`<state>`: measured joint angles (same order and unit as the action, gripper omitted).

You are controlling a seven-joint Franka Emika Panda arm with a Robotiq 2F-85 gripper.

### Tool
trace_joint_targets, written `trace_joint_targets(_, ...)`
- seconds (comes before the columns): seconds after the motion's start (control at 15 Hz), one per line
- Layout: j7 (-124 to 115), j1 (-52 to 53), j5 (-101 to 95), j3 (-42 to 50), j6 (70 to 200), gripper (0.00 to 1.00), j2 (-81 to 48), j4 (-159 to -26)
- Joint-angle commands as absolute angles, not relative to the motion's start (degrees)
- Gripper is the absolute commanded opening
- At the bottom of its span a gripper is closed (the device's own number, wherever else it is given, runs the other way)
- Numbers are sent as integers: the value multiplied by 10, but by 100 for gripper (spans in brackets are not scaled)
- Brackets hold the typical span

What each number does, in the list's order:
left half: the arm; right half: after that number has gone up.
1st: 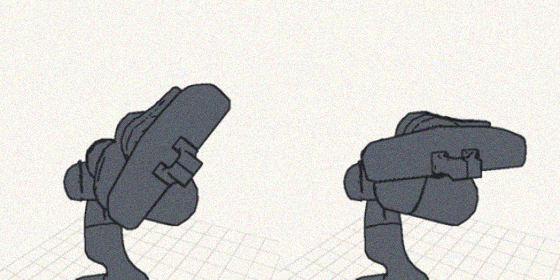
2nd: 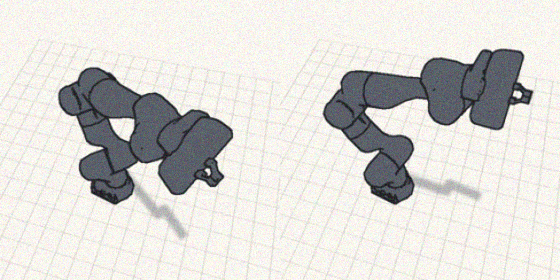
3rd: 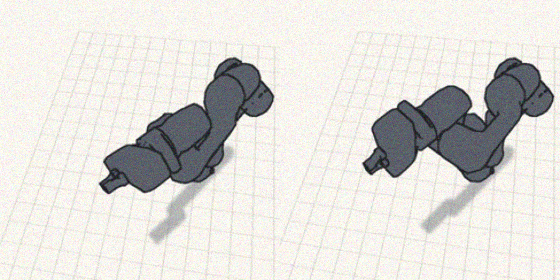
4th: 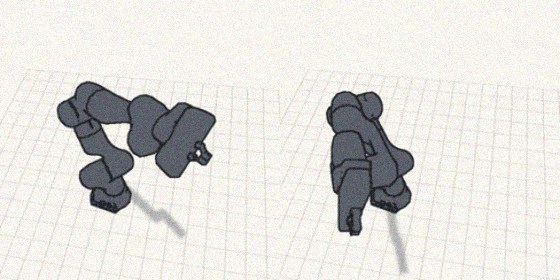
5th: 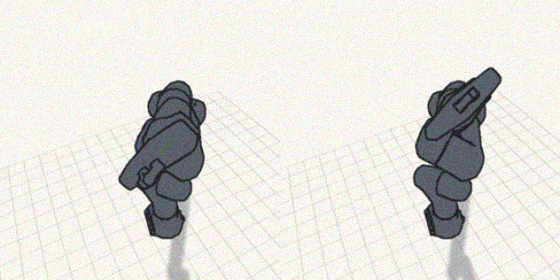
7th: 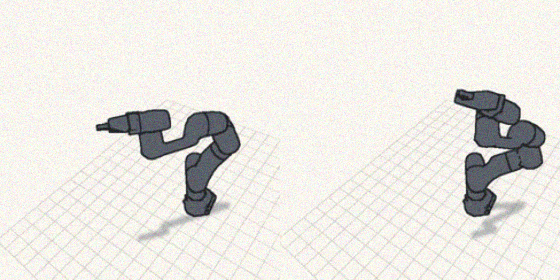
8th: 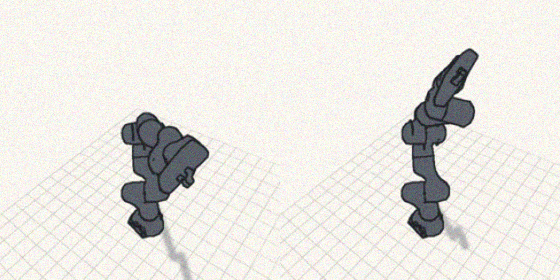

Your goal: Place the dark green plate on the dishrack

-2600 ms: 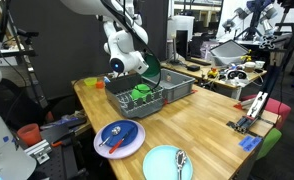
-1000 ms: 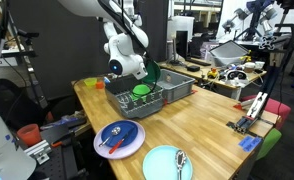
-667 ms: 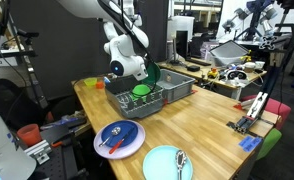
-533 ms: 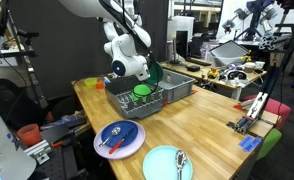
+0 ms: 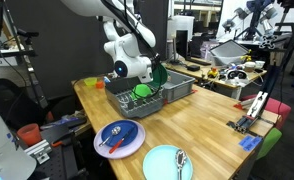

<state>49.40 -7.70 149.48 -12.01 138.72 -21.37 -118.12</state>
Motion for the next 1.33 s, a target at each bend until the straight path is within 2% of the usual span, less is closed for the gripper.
trace_joint_targets(0.0, 437, -1, 1494, -56, 1398, 1, -195, -1200)
trace_joint_targets(0.47, 364, 53, 1493, -17, 1407, 1, -167, -1233)
trace_joint_targets(1.27, 296, 64, 1492, -14, 1407, 1, -78, -1329)
